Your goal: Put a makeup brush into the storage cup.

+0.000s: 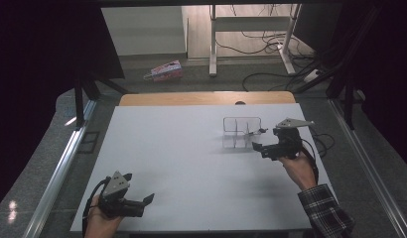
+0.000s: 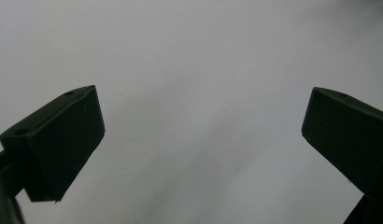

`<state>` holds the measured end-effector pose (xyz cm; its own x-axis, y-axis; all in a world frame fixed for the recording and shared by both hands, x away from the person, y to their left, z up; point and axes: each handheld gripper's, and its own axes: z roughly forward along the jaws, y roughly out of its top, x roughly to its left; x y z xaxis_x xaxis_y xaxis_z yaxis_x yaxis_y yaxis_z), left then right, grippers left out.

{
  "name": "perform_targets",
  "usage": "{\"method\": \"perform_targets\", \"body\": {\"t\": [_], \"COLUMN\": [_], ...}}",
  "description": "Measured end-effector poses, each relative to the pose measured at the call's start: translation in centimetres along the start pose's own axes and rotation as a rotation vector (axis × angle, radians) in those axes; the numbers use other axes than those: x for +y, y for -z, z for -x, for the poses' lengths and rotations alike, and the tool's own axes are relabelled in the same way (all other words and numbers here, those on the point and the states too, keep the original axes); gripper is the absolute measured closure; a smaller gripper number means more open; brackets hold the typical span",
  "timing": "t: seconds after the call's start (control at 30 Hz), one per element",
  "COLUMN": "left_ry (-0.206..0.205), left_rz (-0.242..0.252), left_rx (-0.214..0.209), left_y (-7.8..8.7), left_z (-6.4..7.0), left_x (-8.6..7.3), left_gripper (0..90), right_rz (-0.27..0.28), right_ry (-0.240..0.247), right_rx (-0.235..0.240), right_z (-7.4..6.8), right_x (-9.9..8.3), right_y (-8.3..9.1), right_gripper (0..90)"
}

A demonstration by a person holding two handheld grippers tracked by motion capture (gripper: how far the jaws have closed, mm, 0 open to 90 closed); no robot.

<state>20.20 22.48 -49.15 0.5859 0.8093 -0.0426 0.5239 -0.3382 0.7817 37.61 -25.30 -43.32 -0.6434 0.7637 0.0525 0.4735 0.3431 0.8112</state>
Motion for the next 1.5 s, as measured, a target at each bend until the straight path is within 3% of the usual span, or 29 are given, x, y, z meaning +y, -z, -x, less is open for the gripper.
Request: {"method": "perform_targets", "body": {"t": [0.77, 1.5], "left_ry": [0.002, 0.002], "left_rz": [0.008, 0.013], "left_rx": [0.005, -0.005], "left_y": [0.1, 0.2], "left_z": [0.0, 0.1], "left_x": [0.0, 0.0], "left_gripper": [0.0, 0.0], "right_rz": [-0.025, -0.031], "right_ry": [0.032, 0.044], "right_rx": [-0.013, 0.011], "right_z": [-1.5, -3.1], "right_x": [-2.2, -3.5], "right_y": [1.4, 2.7], "right_gripper": [0.0, 0.0]}}
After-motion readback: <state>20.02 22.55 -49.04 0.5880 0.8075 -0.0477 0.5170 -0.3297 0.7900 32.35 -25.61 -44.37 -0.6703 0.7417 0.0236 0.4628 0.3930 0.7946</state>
